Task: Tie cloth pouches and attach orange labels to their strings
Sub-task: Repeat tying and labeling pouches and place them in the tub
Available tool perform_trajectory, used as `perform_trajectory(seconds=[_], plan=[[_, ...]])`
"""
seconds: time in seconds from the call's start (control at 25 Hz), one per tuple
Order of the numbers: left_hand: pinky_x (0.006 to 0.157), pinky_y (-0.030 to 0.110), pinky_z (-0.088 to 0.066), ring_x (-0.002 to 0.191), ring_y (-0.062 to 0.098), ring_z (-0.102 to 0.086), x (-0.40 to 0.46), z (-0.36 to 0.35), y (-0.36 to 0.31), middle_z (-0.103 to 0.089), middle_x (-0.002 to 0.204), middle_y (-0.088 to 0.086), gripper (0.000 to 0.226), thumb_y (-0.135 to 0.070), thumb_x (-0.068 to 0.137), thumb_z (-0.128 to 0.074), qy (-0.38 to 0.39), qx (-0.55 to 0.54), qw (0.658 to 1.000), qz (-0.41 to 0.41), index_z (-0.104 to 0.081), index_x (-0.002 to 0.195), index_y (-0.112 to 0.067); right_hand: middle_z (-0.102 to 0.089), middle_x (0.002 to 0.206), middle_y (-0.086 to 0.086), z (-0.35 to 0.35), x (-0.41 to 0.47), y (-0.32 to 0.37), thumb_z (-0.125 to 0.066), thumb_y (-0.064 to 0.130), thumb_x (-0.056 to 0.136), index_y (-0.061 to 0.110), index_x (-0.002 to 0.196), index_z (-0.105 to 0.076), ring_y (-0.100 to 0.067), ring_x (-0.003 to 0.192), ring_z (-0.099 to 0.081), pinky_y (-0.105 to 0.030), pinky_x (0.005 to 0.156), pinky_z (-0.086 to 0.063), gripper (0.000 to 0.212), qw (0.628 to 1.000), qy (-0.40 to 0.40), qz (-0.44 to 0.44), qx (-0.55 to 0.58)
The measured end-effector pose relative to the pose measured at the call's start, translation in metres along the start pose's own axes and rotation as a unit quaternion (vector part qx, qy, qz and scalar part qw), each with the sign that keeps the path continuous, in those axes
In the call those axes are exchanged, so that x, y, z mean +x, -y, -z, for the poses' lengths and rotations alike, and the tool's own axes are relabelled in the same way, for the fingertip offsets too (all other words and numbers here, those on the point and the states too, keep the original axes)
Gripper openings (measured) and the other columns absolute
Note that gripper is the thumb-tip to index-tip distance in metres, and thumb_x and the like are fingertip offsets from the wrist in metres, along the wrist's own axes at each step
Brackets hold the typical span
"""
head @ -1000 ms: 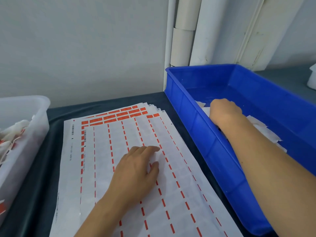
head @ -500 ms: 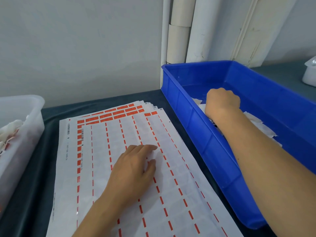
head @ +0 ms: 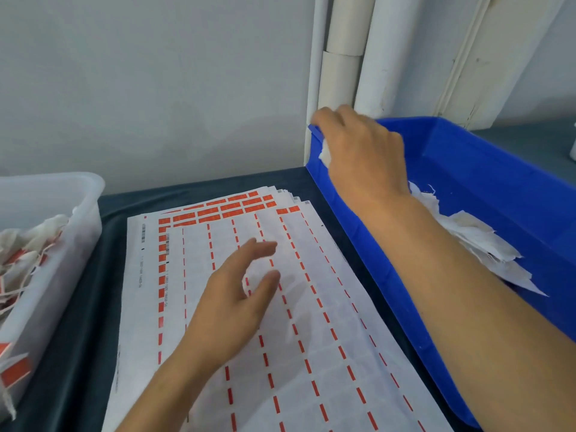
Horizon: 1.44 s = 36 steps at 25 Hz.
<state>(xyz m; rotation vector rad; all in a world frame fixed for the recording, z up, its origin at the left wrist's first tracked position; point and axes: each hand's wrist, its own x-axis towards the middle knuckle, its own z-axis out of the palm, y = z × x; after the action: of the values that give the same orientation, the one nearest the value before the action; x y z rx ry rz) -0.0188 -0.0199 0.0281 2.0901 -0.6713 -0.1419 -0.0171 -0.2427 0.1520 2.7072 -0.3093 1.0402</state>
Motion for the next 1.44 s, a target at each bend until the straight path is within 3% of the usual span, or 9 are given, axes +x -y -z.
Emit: perform_trajectory(seconds=[0.16,0.32,0.44,0.64,0.84,1.0,1.16,1.32,1.44], plan=[[0.114,0.03,-0.037,0.141,-0.002,-0.044,0.002,0.023,0.008,-0.043,0.154,-0.032,0.055,-0.065,0.097,-0.055,-0.09,-0.069,0.993,-0.025,-0.038,0.148,-0.055,-0.057,0.113,-0.005,-0.002,-0.008,0.06,-0.063,0.01,0.092,0.02,0.125,-0.055,-0.031,0.078,-0.066,-0.036,0.056,-0.042,0.036,0.988,0.06,0.13,0.063],[0.098,0.002,-0.036,0.13,-0.02,-0.044,0.007,0.041,0.026,-0.045,0.146,-0.038,0.06,-0.055,0.095,-0.064,-0.098,-0.045,0.994,-0.001,-0.038,0.149,-0.049,-0.062,0.126,0.003,-0.026,-0.037,0.113,-0.067,0.015,0.094,0.029,0.132,-0.054,-0.024,0.095,-0.07,-0.036,0.077,-0.059,0.042,0.939,0.152,0.226,0.209],[0.071,0.002,-0.048,0.101,-0.014,-0.064,0.007,0.048,0.049,-0.067,0.106,-0.035,0.035,-0.039,0.095,-0.075,-0.116,-0.02,0.992,0.045,-0.056,0.123,-0.047,-0.066,0.127,0.01,-0.05,-0.059,0.139,-0.07,0.025,0.096,0.035,0.125,-0.059,-0.014,0.101,-0.067,-0.028,0.089,-0.057,0.033,0.906,0.202,0.169,0.332],[0.068,0.017,-0.056,0.079,0.007,-0.075,0.005,0.057,0.075,-0.078,0.085,-0.009,0.01,-0.022,0.095,-0.076,-0.136,-0.157,0.974,0.095,-0.073,0.089,-0.029,-0.064,0.111,0.027,-0.08,-0.08,0.139,-0.051,0.051,0.102,0.041,0.115,-0.061,0.003,0.095,-0.061,-0.008,0.073,-0.045,0.019,0.82,0.246,-0.064,0.513],[0.081,0.04,-0.065,0.094,0.018,-0.075,0.005,0.061,0.078,-0.078,0.095,-0.001,0.013,-0.024,0.092,-0.076,-0.163,-0.23,0.953,0.109,-0.067,0.084,-0.018,-0.064,0.094,0.031,-0.086,-0.106,0.143,-0.05,0.059,0.094,0.038,0.09,-0.064,0.008,0.094,-0.062,-0.006,0.065,-0.05,0.026,0.792,0.221,-0.124,0.555],[0.072,0.022,-0.06,0.09,0.012,-0.073,-0.001,0.059,0.073,-0.074,0.098,-0.009,0.024,-0.055,0.084,-0.071,0.003,-0.179,0.981,0.076,-0.061,0.092,-0.035,-0.068,0.093,0.025,-0.087,-0.111,0.139,-0.04,0.065,0.092,0.037,0.104,-0.069,0.007,0.095,-0.062,-0.011,0.072,-0.056,0.042,0.8,0.229,-0.097,0.546],[0.073,0.021,-0.059,0.089,0.012,-0.073,-0.002,0.05,0.071,-0.072,0.094,-0.01,0.025,-0.055,0.093,-0.062,-0.031,-0.168,0.983,0.065,-0.065,0.099,-0.031,-0.068,0.098,0.026,-0.082,-0.114,0.139,-0.041,0.059,0.094,0.036,0.107,-0.069,0.007,0.1,-0.063,-0.012,0.079,-0.056,0.039,0.781,0.218,-0.12,0.573],[0.068,0.014,-0.052,0.081,0.008,-0.065,-0.001,0.057,0.073,-0.066,0.085,-0.01,0.027,-0.043,0.093,-0.051,-0.06,-0.176,0.98,0.069,-0.061,0.093,-0.017,-0.069,0.098,0.027,-0.081,-0.113,0.139,-0.054,0.051,0.091,0.033,0.104,-0.074,0.008,0.098,-0.064,-0.007,0.079,-0.053,0.03,0.806,0.159,-0.111,0.559],[0.073,0.014,-0.055,0.09,0.006,-0.071,-0.001,0.06,0.072,-0.071,0.088,-0.018,0.041,-0.036,0.097,-0.045,-0.028,-0.193,0.979,0.056,-0.068,0.105,-0.003,-0.071,0.102,0.029,-0.079,-0.113,0.139,-0.058,0.054,0.09,0.039,0.107,-0.073,0.009,0.102,-0.063,-0.007,0.082,-0.052,0.027,0.788,0.16,-0.121,0.582]])
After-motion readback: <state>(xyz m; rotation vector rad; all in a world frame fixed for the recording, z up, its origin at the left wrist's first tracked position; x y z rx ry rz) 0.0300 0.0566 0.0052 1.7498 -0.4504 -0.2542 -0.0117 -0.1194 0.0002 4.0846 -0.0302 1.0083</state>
